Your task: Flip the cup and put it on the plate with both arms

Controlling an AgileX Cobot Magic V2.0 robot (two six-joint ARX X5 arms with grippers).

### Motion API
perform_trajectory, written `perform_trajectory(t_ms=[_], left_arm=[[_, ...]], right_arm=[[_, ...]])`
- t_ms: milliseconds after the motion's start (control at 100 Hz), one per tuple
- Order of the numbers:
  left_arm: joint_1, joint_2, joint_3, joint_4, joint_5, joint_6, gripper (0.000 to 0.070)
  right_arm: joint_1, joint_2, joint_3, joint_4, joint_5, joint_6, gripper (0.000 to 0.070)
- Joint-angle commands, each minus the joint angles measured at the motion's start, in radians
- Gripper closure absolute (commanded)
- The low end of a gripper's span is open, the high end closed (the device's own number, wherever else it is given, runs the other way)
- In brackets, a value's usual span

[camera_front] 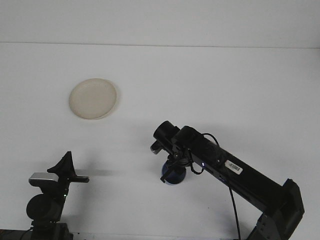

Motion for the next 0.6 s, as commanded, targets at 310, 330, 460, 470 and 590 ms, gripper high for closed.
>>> perform_trajectory(t_ms=[310,330,460,470,590], left_arm=[[0.002,-0.002,-0.019,0.010,-0.003,0.005,0.0687],[0.002,-0.002,-0.019,0.010,-0.003,0.005,0.0687],[0.002,-0.002,-0.019,0.010,-0.003,0.005,0.0687],[0.002,-0.002,-0.019,0.010,-0.003,0.004,0.0687],[0.002,-0.002,-0.019,0.011,-0.003,0.004,0.0687]], right_arm=[[0.010,0.045,0.036,-0.012,-0.005,-0.012,0.0342],[0.008,0.045,0.042,-0.017,-0.005,-0.014,0.0340],[0.006,0.037,0.106,-0.050,-0.010,-0.022,0.0340],[0.006,0.035,0.112,-0.052,-0.010,-0.023,0.0340],[0.006,-0.003,0.181,-0.046,-0.012,-0.027,0.0340]])
